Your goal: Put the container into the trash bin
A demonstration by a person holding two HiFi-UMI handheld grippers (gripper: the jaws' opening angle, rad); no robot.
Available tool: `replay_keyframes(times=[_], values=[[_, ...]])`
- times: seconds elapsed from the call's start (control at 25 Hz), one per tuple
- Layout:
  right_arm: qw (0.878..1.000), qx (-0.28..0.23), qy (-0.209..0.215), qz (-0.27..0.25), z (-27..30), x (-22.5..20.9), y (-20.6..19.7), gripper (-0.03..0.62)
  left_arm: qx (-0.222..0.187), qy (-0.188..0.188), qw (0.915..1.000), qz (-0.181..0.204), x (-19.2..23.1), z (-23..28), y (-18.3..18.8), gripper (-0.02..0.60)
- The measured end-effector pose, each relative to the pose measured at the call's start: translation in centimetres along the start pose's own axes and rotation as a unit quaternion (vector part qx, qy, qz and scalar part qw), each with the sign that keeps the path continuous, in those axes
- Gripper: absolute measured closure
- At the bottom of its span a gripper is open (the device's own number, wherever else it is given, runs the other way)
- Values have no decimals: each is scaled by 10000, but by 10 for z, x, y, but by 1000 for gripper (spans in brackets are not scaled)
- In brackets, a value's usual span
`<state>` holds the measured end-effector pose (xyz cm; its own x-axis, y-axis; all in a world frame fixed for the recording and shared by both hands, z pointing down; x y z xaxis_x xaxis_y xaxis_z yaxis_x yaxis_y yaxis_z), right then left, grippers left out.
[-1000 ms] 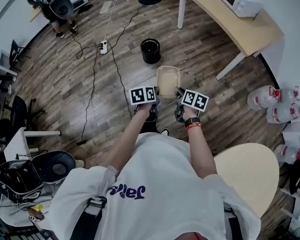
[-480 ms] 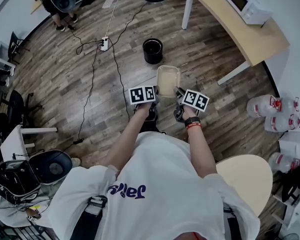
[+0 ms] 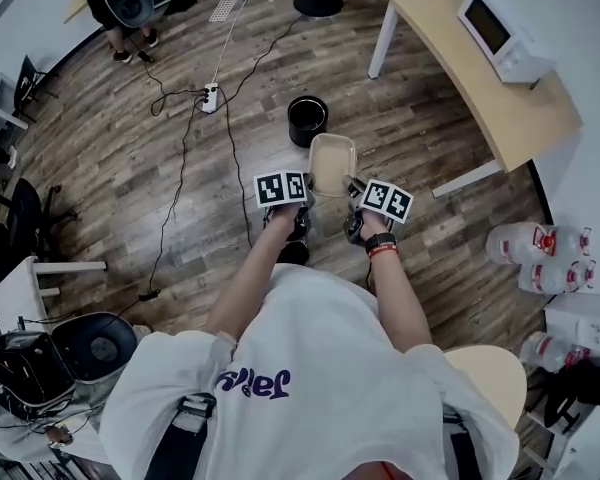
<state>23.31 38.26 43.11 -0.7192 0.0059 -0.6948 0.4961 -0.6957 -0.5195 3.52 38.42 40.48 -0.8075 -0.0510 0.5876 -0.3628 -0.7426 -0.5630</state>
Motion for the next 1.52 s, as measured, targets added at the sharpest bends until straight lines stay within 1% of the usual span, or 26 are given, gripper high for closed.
replay_keyframes(times=[0.28,0.48,0.6,0.8,0.96,1.12,1.28,1.36,1.52], values=[[9998,182,-13,-72,58,29,33,480,-65,89,9998,-174,25,20,58,531],[9994,328,-58,-81,94,42,49,480,17,81,9989,-452,45,34,88,531],[9992,367,-47,-141,117,47,62,481,17,92,9987,-494,56,49,108,531],[9992,388,-28,-86,160,56,82,482,-37,25,9986,-530,74,71,143,531],[9991,410,24,-132,202,71,93,485,-94,70,9983,-570,98,87,178,531],[9990,443,25,34,228,84,103,484,-15,222,9978,-623,117,96,200,531],[9991,412,-73,10,253,88,122,484,-47,124,9988,-464,120,116,229,531],[9991,413,-93,94,266,86,129,484,-52,63,9992,-380,123,126,240,531],[9988,469,-56,87,296,81,147,480,-153,-122,9988,-452,134,152,259,531]])
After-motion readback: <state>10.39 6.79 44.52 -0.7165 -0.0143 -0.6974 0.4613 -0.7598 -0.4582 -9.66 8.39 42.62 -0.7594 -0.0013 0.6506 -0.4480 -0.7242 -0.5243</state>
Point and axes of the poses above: the fingertips, and each gripper's own axes: z forward along the fingers, x to its left, y out of its top, the point moved 8 cm from there along -z, backward along the fingers, and after that the axes turned 8 degrees about -x, right-handed, at the moved point
